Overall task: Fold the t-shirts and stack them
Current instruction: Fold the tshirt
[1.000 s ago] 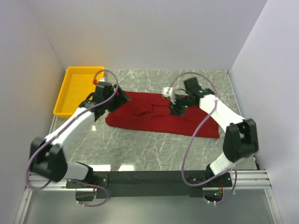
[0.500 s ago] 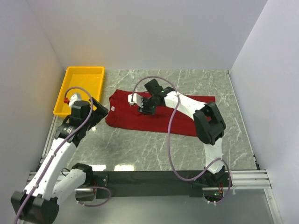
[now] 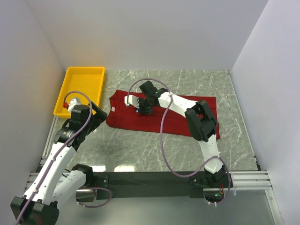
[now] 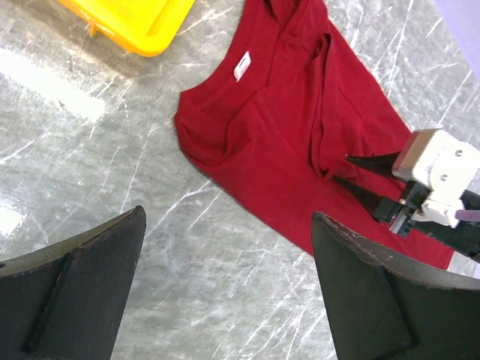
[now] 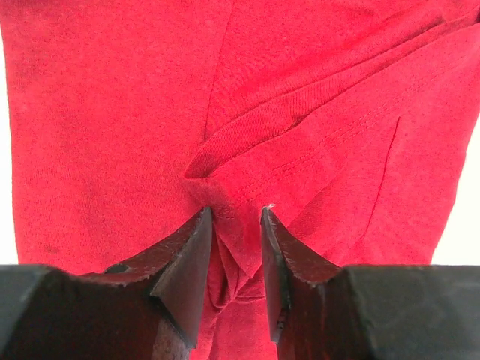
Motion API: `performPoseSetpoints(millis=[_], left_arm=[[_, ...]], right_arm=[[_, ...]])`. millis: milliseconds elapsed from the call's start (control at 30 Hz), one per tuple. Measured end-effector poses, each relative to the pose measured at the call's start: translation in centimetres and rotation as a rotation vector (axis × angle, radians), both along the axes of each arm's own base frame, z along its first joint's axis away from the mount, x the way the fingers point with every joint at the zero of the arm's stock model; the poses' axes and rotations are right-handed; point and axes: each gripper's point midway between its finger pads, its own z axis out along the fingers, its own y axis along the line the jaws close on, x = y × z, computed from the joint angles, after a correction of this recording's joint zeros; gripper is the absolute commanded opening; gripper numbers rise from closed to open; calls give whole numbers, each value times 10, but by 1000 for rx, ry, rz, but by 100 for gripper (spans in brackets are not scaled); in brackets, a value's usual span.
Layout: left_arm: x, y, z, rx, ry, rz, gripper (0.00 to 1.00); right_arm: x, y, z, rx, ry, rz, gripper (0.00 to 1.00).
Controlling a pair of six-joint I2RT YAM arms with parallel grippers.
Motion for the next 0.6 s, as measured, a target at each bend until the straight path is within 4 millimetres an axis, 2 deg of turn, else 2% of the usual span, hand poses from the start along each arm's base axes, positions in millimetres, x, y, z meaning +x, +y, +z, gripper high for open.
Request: performPoseSetpoints(millis=[200, 400, 467, 600], left_arm=[[-1, 0, -3, -8, 9, 7, 96], [-3, 0, -11, -9, 25, 11, 96], [-4, 0, -14, -9, 32, 12, 96], [-5, 0, -16, -10, 36, 13, 96]], right_arm=[[-2, 5, 2, 2, -7, 15, 30], [-4, 9, 2, 3, -5, 32, 11], [-4, 9, 1, 2, -4, 34, 0], [-5, 10, 1, 12, 5, 31, 0]])
